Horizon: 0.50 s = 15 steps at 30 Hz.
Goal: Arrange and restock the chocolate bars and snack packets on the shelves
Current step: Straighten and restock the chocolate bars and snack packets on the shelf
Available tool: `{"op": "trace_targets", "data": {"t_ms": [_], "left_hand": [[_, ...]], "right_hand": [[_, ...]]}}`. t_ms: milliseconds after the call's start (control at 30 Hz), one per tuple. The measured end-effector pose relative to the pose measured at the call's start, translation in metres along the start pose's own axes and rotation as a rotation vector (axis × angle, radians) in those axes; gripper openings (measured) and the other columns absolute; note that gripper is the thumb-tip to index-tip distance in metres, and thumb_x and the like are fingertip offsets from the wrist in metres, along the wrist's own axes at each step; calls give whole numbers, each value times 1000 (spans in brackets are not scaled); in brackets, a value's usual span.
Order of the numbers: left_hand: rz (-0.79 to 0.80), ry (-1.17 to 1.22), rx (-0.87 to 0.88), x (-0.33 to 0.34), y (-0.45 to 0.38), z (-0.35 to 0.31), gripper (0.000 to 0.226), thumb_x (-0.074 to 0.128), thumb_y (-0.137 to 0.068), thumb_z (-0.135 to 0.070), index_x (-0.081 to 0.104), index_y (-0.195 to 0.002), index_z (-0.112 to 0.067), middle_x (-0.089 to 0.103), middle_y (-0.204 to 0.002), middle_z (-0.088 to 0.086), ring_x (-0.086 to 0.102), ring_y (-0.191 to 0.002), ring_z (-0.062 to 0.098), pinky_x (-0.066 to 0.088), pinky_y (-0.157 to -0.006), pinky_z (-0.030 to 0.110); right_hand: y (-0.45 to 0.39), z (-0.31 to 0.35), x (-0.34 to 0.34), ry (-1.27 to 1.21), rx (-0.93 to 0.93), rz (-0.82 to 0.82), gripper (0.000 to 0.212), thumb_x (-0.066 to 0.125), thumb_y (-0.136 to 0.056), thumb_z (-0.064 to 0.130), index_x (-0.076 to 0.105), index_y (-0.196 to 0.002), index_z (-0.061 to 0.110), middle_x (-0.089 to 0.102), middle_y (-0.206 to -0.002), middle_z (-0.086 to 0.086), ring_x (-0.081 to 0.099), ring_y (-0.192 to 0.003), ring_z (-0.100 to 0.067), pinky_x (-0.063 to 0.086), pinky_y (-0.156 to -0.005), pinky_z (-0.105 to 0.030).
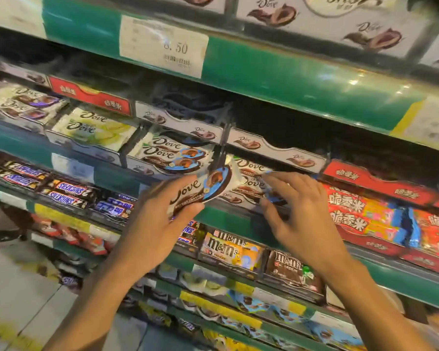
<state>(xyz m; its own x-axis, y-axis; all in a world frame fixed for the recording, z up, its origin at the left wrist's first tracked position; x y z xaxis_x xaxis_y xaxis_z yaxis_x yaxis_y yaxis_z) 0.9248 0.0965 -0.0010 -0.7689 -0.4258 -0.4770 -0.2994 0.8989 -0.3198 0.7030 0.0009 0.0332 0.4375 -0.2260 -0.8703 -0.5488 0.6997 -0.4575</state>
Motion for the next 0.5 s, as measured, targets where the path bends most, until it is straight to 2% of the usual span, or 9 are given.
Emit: {"op": "trace_targets", "data": {"t_ms": [67,133,200,300,400,500], "left_hand": [[50,-122,79,3,-7,-8,54,53,-87,-52,48,-139,-39,53,-134,-15,48,-123,8,46,-103,37],[104,-227,162,8,-13,-18,53,47,-91,-56,46,-141,-39,49,-137,-15,43,-125,10,44,-103,40],[156,-292,269,15,-17,-30,50,48,-95,-51,46,-142,-34,49,-137,-13,38,-125,7,39,-106,35],[253,-338,372,26,-23,-47,54,50,-93,-42,43,-145,-27,47,-139,-13,30,-125,0,23,-105,20],[291,-336,423,34,-31,-51,53,54,-96,-37,41,-146,-26,45,-139,-13,28,-125,-3,10,-99,1],[292,-284,410,39,-37,-49,53,58,-96,-36,41,-145,-31,44,-139,-18,26,-121,-12,10,-100,-2]], "right_hand": [[5,7,-11,-175,7,-42,46,60,-95,40,52,-137,25,51,-135,13,42,-128,-5,30,-110,-24],[7,16,-18,-312,-28,-8,56,64,-93,41,42,-143,31,43,-143,19,36,-133,4,26,-108,-9],[5,25,-20,-299,-134,47,61,67,-91,39,41,-146,30,41,-148,16,36,-138,0,31,-112,-17],[0,27,-19,-214,-281,64,48,68,-93,35,54,-137,21,54,-136,11,48,-128,-9,42,-106,-32],[-3,17,-19,-140,-327,52,41,64,-94,38,62,-129,17,60,-129,7,53,-122,-14,45,-101,-34],[-5,8,-15,-82,-327,71,41,61,-94,40,62,-130,19,60,-130,6,54,-120,-16,47,-99,-34]]}}
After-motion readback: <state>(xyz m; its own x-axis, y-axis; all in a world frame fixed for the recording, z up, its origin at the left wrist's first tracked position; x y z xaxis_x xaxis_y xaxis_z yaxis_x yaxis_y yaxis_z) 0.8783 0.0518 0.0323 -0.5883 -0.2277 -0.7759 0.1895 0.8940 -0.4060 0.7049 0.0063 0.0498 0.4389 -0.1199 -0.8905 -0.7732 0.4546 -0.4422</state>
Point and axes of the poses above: each hand's wrist, its own y-axis away from the middle knuckle, its own x-axis out of the palm, z = x × y, the point moved 5 cm from there along -y, towards the middle knuckle
